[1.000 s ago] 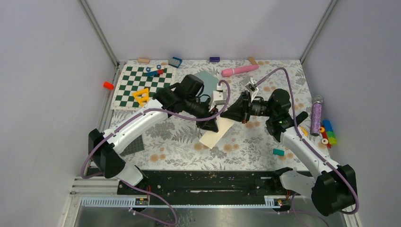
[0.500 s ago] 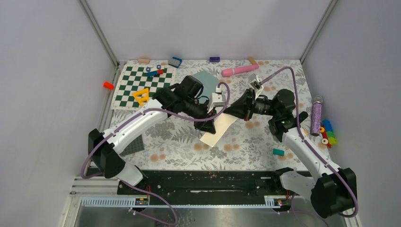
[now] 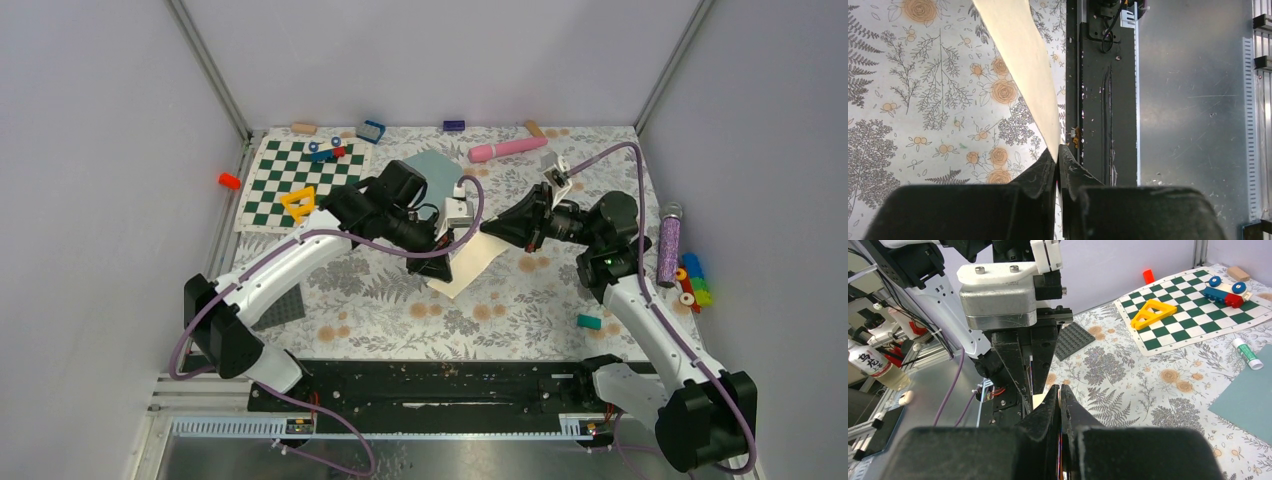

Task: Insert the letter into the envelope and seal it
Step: Fold the letter.

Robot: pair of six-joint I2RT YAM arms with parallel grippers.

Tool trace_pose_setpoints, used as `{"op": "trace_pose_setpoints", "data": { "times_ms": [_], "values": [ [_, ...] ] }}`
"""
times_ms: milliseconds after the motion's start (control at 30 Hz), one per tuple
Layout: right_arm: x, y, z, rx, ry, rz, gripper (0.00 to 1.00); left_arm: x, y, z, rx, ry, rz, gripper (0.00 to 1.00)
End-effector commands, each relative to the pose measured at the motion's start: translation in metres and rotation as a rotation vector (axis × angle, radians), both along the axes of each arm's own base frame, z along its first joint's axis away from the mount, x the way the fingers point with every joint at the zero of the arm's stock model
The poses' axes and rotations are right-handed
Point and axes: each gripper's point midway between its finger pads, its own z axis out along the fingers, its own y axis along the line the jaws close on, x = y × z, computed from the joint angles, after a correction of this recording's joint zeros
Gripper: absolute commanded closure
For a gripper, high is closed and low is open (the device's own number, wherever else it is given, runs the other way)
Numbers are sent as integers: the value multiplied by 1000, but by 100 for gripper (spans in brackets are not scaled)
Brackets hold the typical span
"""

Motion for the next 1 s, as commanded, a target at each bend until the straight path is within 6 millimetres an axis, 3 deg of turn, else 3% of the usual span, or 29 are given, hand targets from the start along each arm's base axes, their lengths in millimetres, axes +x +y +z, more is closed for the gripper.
{"op": "trace_pose_setpoints", "data": {
  "times_ms": [0,100,200,300,333,400,500,567,600,633,767,933,967],
  "values": [
    [1,-6,27,40,-91,-33,100,-7,7,12,-36,-25,-22,100],
    [2,-7,28,45,-89,-37,100,-7,8,12,-36,-29,-19,100],
    [2,-9,30,47,-94,-41,100,-7,10,12,-34,-34,-17,88],
    [3,-11,31,49,-95,-48,100,-8,11,11,-32,-35,-18,85],
    [2,-11,32,50,-97,-49,100,-9,11,10,-31,-33,-19,86],
    [2,-12,33,54,-99,-50,100,-10,11,10,-31,-33,-22,100],
    [2,-13,35,59,-102,-51,100,-11,13,8,-32,-33,-24,99],
    [3,-14,35,59,-100,-55,100,-10,13,7,-27,-32,-21,84],
    [3,-14,35,59,-102,-57,100,-11,13,6,-25,-30,-22,83],
    [4,-15,36,60,-103,-59,100,-11,14,6,-26,-32,-23,83],
    [4,-17,37,60,-106,-67,100,-13,15,3,-23,-28,-34,100],
    [5,-18,37,59,-107,-70,100,-14,17,2,-19,-31,-36,100],
    [5,-18,37,59,-108,-71,100,-13,18,3,-20,-34,-33,92]
  ]
}}
